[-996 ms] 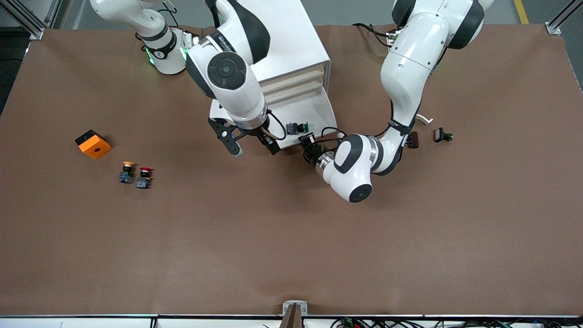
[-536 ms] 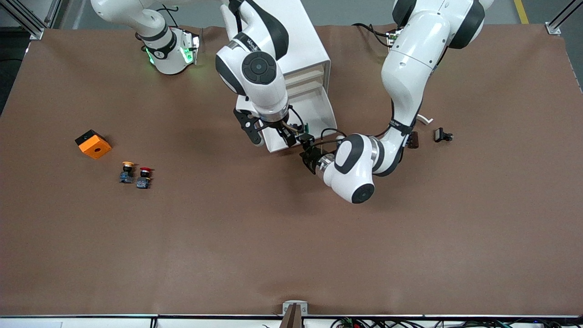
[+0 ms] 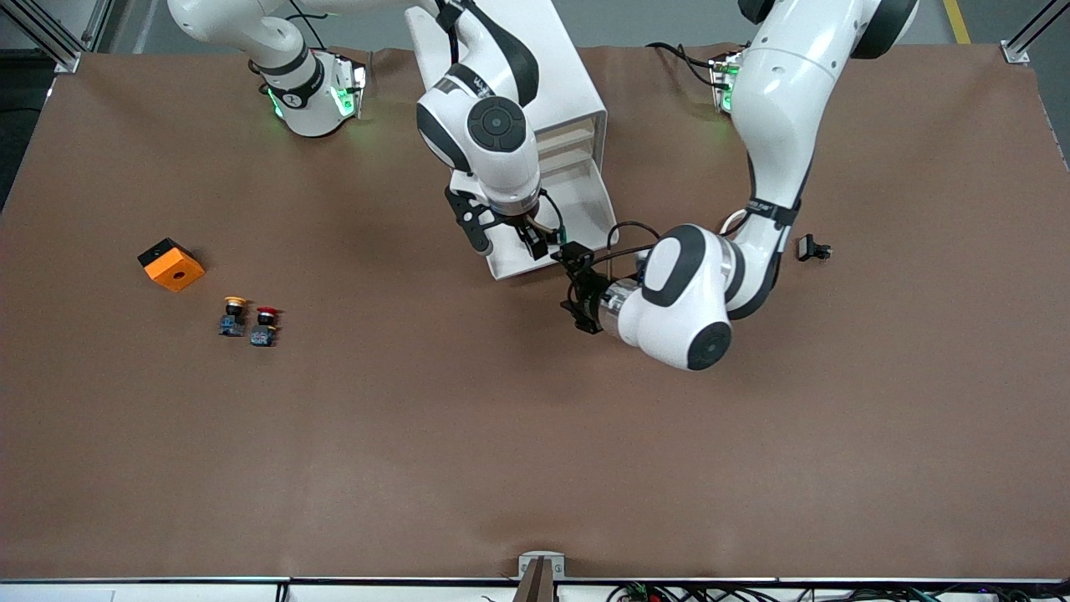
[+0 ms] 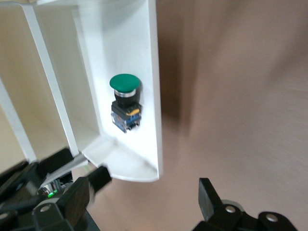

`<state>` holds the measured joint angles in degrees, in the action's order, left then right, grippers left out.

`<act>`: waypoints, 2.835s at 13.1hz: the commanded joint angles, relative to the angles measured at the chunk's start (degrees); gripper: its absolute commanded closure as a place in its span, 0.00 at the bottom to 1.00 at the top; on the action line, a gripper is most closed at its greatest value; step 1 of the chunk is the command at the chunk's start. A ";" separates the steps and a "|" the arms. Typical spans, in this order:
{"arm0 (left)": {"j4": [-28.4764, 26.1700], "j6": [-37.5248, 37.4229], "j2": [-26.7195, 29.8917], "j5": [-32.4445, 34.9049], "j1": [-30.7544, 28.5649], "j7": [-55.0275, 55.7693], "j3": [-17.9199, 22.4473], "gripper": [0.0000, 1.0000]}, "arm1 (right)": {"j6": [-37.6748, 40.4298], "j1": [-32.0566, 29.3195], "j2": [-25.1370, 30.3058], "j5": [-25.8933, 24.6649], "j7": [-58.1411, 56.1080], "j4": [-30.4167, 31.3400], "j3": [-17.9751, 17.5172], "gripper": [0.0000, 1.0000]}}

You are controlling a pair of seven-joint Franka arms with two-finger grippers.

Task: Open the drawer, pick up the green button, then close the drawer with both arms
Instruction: 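Grasp the green button with the right gripper while the left gripper withdraws, then lift the button out with the right gripper while the left gripper reaches the drawer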

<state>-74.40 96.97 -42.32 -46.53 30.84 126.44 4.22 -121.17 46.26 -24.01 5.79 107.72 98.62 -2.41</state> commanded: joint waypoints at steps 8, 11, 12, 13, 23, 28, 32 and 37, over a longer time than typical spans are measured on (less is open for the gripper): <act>-0.92 -5.46 20.77 25.23 -0.60 -33.46 4.13 0.00 | -5.73 3.12 -5.69 2.39 2.14 -0.10 0.48 0.00; -0.92 -10.47 24.03 33.65 -0.34 -52.90 4.04 0.00 | -6.88 3.57 -7.54 2.39 2.14 -0.63 0.48 0.00; -1.01 -11.44 25.95 36.83 -0.43 -57.05 3.78 0.00 | -7.23 3.66 -7.80 2.39 2.14 -0.63 0.48 0.00; -1.27 -12.32 27.63 39.04 -0.43 -61.79 3.69 0.00 | -7.32 3.74 -8.24 2.30 2.14 -0.63 0.48 0.00; -4.59 -13.51 30.02 49.43 -0.43 -95.22 3.60 0.00 | -6.45 3.57 -8.77 2.30 1.70 -3.25 0.48 0.98; -18.23 13.48 27.31 48.91 0.28 -101.66 1.85 0.00 | 12.67 -0.55 -8.42 2.39 0.56 -15.28 0.48 0.98; -17.88 22.71 17.74 42.61 0.45 -101.48 -0.53 0.00 | 27.55 -8.10 -5.18 3.44 -17.84 -20.66 0.66 0.98; -17.88 32.65 8.94 34.93 3.43 -99.38 -2.90 0.00 | 35.29 -22.15 -0.69 2.57 -55.69 -19.79 1.01 0.98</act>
<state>-93.14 127.59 -31.13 -10.57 32.27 25.87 1.30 -87.43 29.13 -26.49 7.97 64.47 77.44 -0.50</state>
